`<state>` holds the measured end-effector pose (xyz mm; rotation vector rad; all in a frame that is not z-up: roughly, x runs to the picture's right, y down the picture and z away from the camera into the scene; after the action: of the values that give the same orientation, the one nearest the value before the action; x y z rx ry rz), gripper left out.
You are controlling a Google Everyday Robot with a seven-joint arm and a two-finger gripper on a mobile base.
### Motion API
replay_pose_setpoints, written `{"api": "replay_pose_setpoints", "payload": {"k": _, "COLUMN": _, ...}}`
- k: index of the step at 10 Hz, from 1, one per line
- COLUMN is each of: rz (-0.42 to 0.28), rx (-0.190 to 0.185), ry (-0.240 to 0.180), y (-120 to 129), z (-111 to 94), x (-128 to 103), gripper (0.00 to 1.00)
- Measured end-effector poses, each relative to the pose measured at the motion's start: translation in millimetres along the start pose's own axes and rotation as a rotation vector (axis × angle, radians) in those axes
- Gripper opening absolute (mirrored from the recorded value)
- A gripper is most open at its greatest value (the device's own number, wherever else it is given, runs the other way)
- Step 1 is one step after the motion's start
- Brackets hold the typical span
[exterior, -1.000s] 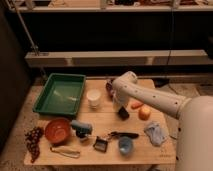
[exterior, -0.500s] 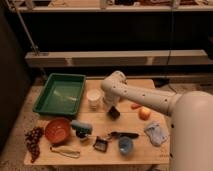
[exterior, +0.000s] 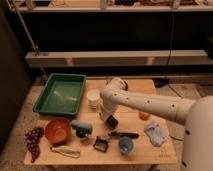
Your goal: Wipe table surface with eraser
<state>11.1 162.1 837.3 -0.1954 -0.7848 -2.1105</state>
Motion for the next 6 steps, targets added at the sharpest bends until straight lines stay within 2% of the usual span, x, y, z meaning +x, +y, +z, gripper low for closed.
{"api": "replay_pose_setpoints", "payload": {"k": 3, "rz": 0.014, "rx": -0.006, "ry": -0.018, "y": 11, "z": -5, "x": -22, "gripper": 0.0}}
{"api": "replay_pose_setpoints", "payload": {"k": 6, "rz": 0.092, "rx": -0.033, "ry": -0.03, "y": 50, "z": -10, "x": -44, "gripper": 0.0}}
